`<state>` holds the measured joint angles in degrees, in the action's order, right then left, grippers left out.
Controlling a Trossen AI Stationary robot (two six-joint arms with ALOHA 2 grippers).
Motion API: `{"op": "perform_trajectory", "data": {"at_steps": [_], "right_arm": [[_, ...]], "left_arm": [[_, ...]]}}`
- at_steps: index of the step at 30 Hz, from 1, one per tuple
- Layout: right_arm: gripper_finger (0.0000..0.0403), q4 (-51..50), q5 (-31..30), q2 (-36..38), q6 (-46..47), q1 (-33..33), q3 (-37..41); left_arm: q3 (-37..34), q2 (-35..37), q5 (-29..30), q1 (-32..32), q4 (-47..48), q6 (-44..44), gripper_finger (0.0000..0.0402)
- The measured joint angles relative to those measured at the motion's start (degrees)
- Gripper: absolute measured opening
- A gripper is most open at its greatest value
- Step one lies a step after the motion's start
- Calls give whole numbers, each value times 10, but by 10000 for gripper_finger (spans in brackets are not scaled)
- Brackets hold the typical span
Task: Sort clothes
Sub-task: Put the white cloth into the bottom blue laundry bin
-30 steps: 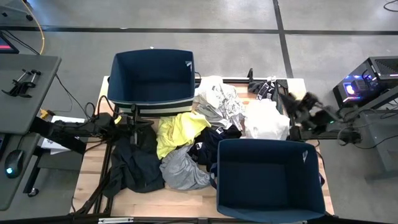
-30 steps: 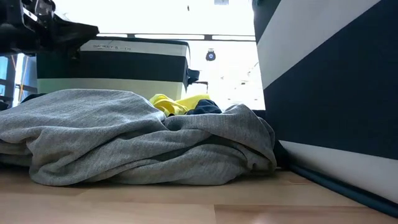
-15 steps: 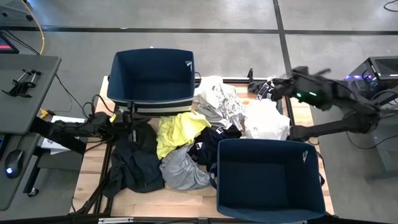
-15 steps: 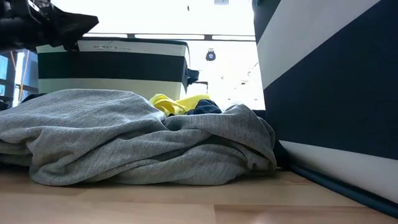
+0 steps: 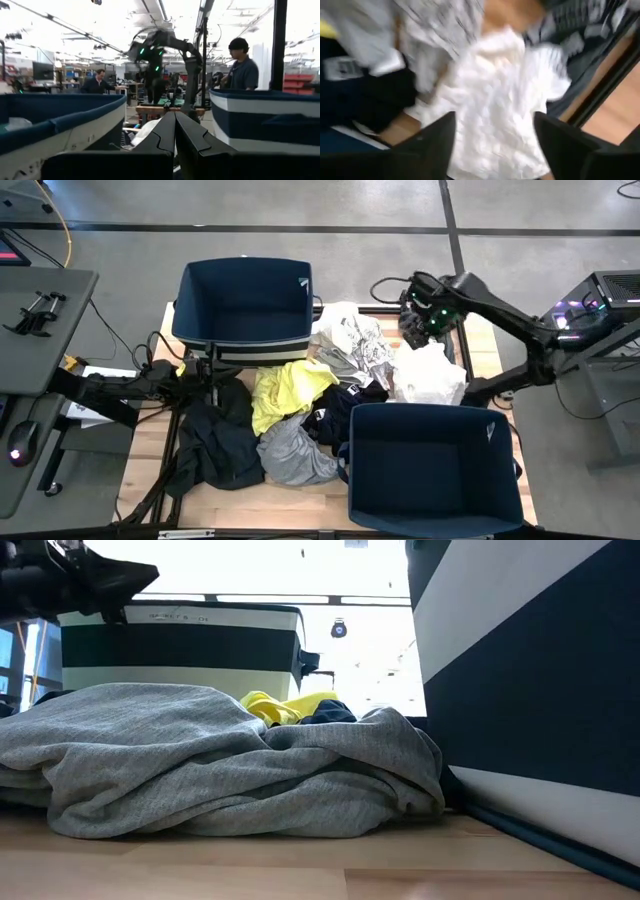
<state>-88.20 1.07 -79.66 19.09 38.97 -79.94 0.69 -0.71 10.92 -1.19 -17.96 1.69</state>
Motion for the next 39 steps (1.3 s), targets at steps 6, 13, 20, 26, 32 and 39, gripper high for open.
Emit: {"op": "perform_trajectory", "data": {"at_steps": [6, 13, 20, 26, 32, 39], "right_arm": [[352, 46, 25, 3, 6, 33, 164], [338, 238, -12, 6, 70, 34, 332], [273, 400, -13, 10, 116, 30, 430], [151, 442, -28, 12, 87, 29, 443], [27, 408, -78, 49, 70, 28, 395], [32, 260, -149, 164, 141, -14, 202]], "left_arm": [[0, 0, 0, 0, 1, -47, 1], [0, 0, 0, 0, 1, -62, 1], [0, 0, 0, 0, 1, -61, 1], [0, 0, 2, 0, 1, -61, 1], [0, 0, 2, 0, 0, -80, 1], [0, 0, 0, 0, 1, -96, 1]]}}
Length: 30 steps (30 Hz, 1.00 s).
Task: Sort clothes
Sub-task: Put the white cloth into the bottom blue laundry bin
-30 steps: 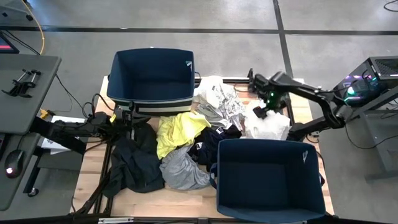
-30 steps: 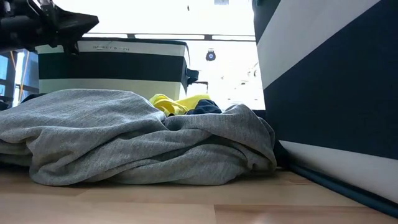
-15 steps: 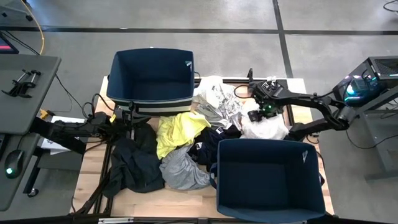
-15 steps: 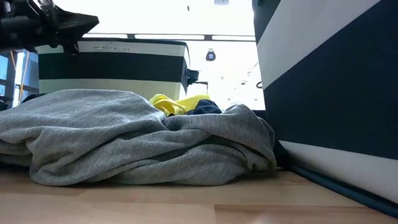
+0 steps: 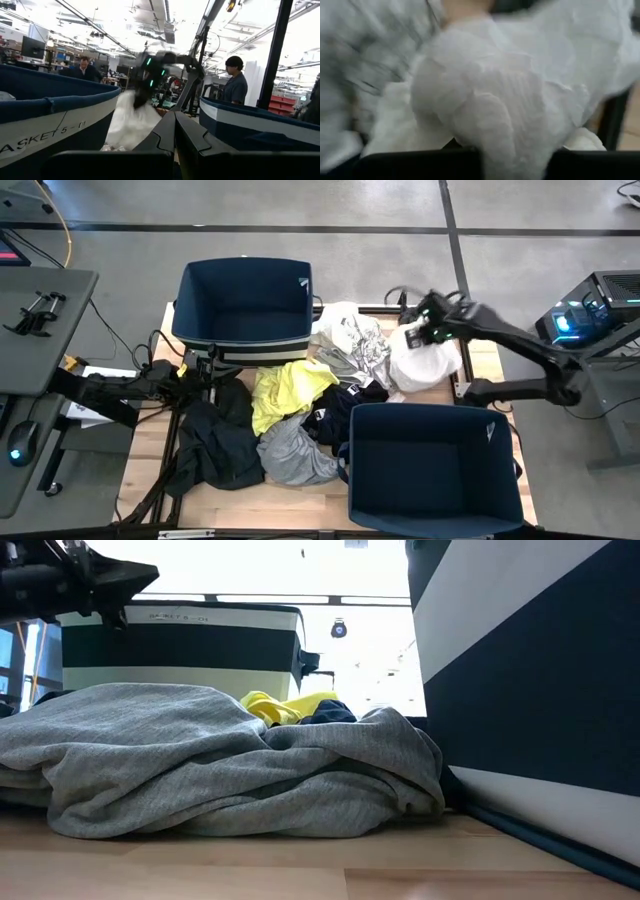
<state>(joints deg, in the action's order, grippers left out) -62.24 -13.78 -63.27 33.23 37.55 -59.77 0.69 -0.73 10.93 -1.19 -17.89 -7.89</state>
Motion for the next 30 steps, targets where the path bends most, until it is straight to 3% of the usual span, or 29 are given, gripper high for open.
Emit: {"op": "perform_trajectory", "data": {"at_steps": [8, 15, 18, 24, 27, 30], "right_arm": [[25, -22, -55, 36, 23, -99, -283], [25, 111, -30, 28, -39, -217, -471], [25, 223, 48, 22, -64, -264, -525], [25, 465, 322, -17, -75, -338, -593], [25, 456, 392, -36, -56, -368, -624], [25, 370, 386, -50, -44, -400, -633]], "left_arm": [[0, 0, 0, 0, -4, -1, 1], [0, 0, 0, 0, -4, -1, 1], [0, 0, 0, 0, -4, -1, 1], [0, 0, 0, 0, -5, -1, 1], [0, 0, 0, 0, -4, -1, 1], [0, 0, 0, 0, -5, -6, 1]]}}
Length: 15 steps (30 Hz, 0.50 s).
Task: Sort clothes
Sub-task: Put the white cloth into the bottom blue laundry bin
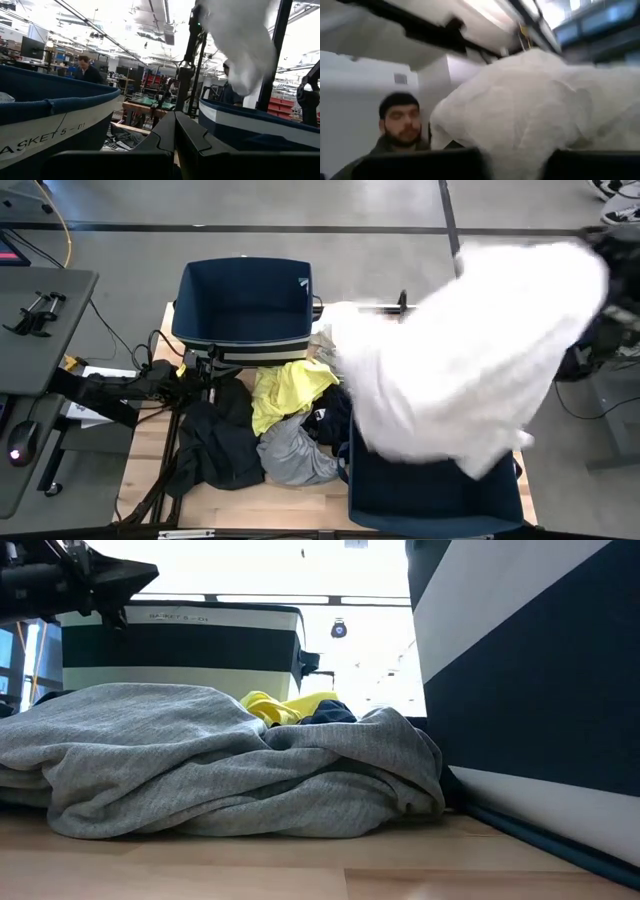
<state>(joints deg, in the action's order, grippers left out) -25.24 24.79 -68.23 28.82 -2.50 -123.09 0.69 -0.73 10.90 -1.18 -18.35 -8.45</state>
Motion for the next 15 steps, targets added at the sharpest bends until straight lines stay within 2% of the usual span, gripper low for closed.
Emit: {"op": "perform_trajectory", "data": {"at_steps": [5, 9, 15], "right_arm": [[26, -153, -36, -31, 49, -86, 38], [25, -254, -78, -64, 137, -172, 91], [26, -323, -146, -79, 297, -281, 191]], "left_arm": [[0, 0, 0, 0, 0, -5, 1], [0, 0, 0, 0, 0, -5, 1], [0, 0, 0, 0, 0, -26, 1]]}}
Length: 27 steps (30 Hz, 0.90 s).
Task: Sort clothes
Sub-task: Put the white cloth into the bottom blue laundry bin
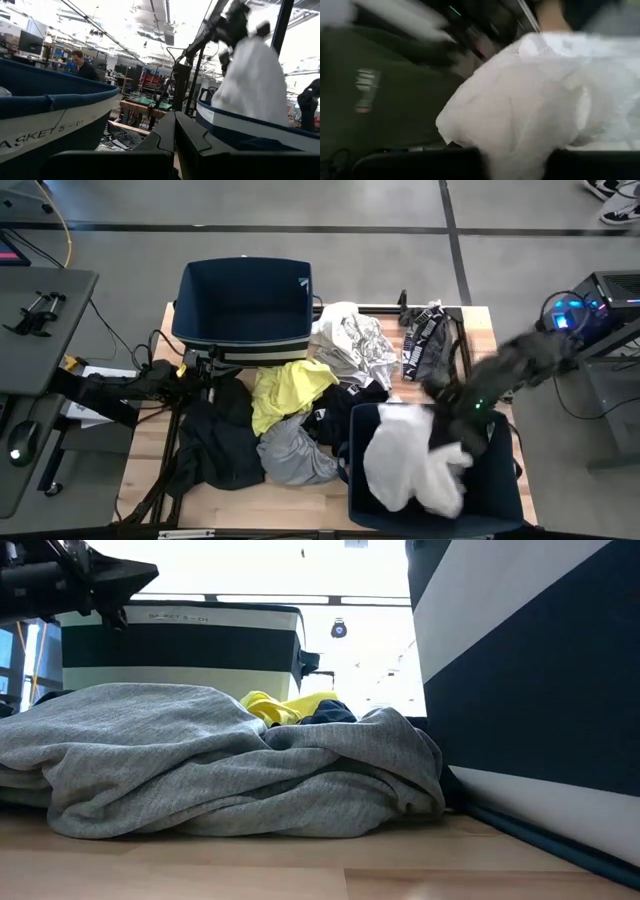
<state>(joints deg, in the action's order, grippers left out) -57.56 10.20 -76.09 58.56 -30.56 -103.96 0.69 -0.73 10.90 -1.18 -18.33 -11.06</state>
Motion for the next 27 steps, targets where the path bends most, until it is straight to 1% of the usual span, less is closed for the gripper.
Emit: {"op": "perform_trajectory", "data": {"at_steps": [3, 5, 9, 13, 16, 19, 23, 25, 27], "right_arm": [[26, 0, -18, -3, 85, -49, 81], [26, 1, -17, 0, 144, -74, 139], [26, 8, -14, -1, 267, -106, 274], [30, 90, 9, 0, 361, -116, 395], [42, 173, 25, -1, 393, -116, 478], [52, 241, 29, 0, 411, -116, 543], [66, 280, 38, 0, 433, -116, 605], [82, 295, 62, 0, 445, -114, 627], [110, 302, 97, 0, 455, -109, 641]], "left_arm": [[0, 0, 0, 0, 0, -18, 1], [0, 0, 0, 0, 0, -23, 1], [0, 0, 0, 0, 0, -23, 1], [0, 0, 0, 0, 0, -23, 1], [0, 0, 0, 0, 0, -23, 1], [0, 0, 0, 0, 0, -23, 1], [0, 0, 0, 0, 0, -23, 1], [0, 0, 0, 0, 0, -23, 1], [0, 0, 0, 0, 0, -23, 1]]}}
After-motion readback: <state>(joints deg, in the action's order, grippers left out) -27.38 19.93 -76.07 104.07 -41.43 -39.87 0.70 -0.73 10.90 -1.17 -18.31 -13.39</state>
